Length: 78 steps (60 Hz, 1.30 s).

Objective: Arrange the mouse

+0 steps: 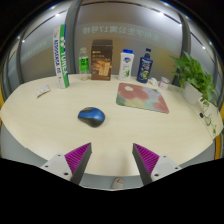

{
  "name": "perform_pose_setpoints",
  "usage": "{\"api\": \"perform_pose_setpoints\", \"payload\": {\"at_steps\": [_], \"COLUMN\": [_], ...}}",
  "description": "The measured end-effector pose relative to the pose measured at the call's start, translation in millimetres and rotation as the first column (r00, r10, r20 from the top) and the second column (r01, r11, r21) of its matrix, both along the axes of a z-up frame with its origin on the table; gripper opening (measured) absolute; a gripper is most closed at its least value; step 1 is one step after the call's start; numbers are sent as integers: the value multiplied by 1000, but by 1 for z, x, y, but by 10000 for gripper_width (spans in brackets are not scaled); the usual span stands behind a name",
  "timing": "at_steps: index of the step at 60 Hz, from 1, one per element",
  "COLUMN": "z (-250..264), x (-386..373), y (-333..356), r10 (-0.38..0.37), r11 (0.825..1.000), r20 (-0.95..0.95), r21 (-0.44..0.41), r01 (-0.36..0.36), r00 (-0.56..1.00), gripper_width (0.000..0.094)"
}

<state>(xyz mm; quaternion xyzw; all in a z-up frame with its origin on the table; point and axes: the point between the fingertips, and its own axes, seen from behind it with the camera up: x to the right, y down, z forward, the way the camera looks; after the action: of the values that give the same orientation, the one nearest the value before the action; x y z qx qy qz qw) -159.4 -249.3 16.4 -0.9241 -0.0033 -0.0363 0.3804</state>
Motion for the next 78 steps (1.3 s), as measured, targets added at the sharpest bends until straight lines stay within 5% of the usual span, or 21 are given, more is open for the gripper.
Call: {"api": "perform_pose_setpoints", "payload": {"at_steps": [12,33,47,62,71,78], "z": [-24,-26,-30,-27,36,119], "x": [-34,-46,-64,-74,-84,-60], "y": [65,140,163,163,180,218], "r10": [112,175,278,377,421,389], "r11": [993,983,960,926,900,890], "r20": [55,14,-53,-77,-113,-141], "r21": [28,54,63,56,171,314], "r01": [-114,-175,-274,-374,-400,-331], "r00": [992,984,959,923,900,911], "gripper_width": [842,837,559,391,387,386]}}
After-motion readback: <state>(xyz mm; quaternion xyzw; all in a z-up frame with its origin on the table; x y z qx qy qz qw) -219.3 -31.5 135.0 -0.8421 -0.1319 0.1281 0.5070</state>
